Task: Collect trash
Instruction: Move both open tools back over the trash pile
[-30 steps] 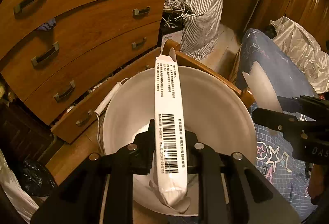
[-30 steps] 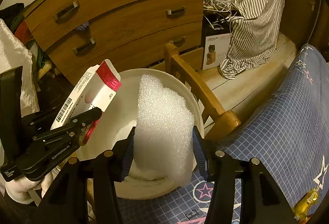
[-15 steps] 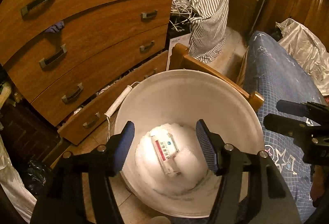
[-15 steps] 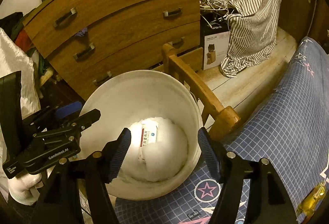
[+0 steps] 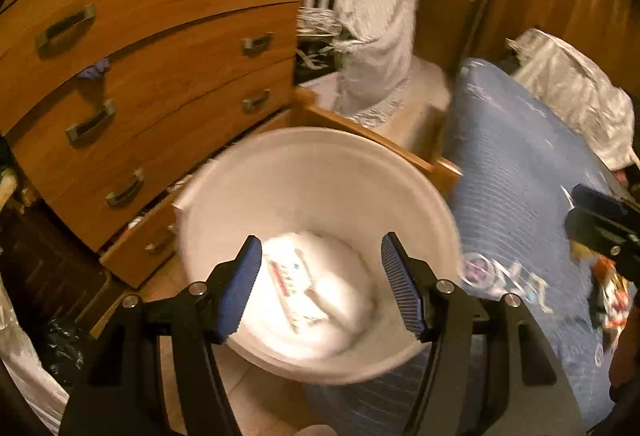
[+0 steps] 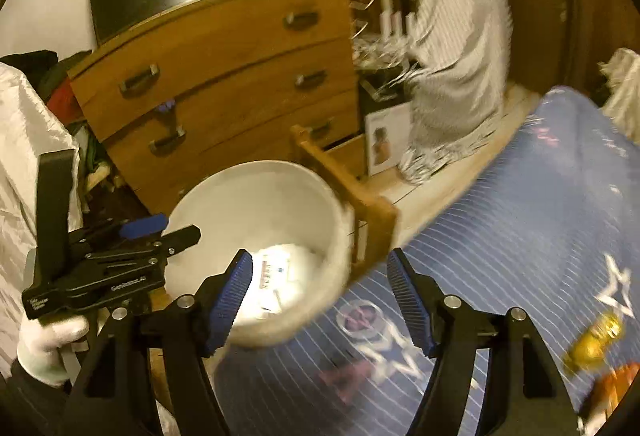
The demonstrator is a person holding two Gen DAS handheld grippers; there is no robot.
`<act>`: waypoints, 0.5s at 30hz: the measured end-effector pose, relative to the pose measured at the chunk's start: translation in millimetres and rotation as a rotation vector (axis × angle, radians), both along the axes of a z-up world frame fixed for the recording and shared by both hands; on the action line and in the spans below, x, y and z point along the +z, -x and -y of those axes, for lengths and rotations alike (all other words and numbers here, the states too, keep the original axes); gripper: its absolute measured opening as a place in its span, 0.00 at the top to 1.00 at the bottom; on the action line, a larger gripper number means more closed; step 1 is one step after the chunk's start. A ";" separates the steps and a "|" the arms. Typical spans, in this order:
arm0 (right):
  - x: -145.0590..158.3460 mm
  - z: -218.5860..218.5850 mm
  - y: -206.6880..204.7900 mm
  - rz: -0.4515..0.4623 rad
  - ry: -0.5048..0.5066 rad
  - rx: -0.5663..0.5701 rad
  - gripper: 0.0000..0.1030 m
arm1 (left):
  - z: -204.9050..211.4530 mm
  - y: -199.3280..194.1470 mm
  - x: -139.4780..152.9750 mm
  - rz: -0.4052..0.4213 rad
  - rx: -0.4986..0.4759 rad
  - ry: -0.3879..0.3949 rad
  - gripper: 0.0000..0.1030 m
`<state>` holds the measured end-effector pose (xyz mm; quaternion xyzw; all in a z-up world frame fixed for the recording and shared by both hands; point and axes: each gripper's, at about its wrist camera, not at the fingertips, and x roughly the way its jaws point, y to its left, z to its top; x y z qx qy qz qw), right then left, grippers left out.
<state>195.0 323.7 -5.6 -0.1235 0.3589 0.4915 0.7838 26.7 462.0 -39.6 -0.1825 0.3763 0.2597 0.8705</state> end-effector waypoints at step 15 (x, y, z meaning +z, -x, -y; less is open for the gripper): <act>-12.3 271.1 11.8 0.033 -0.076 -0.276 0.29 | 188.8 -82.8 -2.2 0.020 -0.434 -0.002 0.42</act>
